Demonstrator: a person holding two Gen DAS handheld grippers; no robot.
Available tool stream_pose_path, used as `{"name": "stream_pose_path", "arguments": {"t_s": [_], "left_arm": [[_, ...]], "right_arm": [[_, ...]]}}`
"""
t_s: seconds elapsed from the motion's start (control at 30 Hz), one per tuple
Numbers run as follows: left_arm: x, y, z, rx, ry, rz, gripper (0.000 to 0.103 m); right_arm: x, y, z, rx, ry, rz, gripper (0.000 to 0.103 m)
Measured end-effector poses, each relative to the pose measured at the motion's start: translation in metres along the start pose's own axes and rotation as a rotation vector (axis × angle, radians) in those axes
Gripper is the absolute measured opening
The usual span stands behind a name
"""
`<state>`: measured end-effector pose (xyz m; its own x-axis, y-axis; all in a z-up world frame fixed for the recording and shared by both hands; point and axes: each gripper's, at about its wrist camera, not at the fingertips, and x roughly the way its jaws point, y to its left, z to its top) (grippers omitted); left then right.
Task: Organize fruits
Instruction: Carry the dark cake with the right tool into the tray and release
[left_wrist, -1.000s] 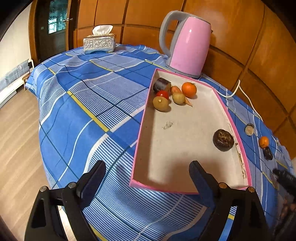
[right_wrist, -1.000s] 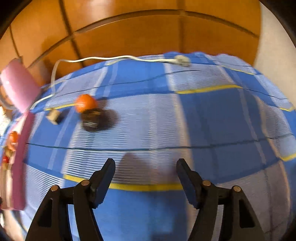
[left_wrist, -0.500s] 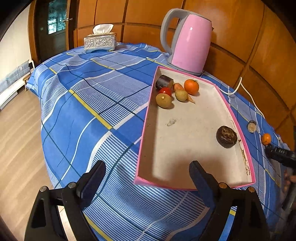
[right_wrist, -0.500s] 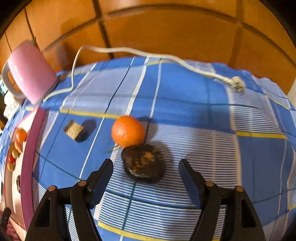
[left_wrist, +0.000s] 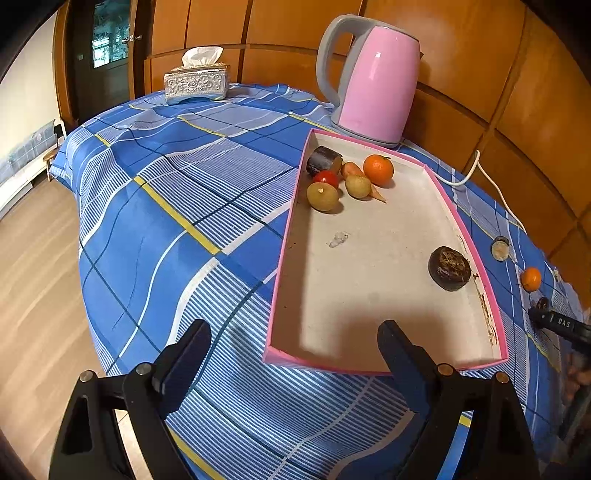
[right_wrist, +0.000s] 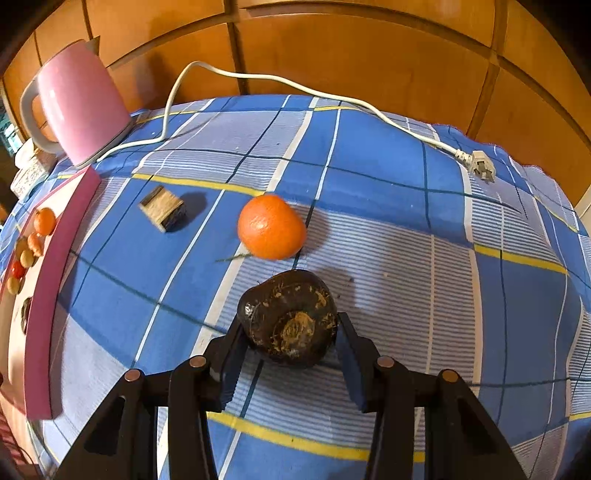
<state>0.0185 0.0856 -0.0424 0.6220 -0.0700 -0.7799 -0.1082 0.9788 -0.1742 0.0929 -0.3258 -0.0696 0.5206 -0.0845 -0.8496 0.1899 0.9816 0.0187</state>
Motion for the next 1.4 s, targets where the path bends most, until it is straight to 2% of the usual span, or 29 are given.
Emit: {"name": "stream_pose_path", "arguments": {"t_s": [0.8,1.1,1.4], "left_arm": [[-0.01,-0.003,-0.001,0.009,-0.029,-0.003,0.092],[-0.016,-0.003,0.0,0.008,-0.048,-0.006,0.093],[-0.016,-0.002,0.001,0.004,-0.054,-0.006,0.093]], "right_arm": [[-0.026,0.015,-0.047,-0.055,-0.013,0.058,0.047],[-0.039,0.025,-0.054,-0.041,-0.006,0.161,0.047],[-0.059,0.071,-0.04,-0.121,-0.031,0.308,0.047]]}}
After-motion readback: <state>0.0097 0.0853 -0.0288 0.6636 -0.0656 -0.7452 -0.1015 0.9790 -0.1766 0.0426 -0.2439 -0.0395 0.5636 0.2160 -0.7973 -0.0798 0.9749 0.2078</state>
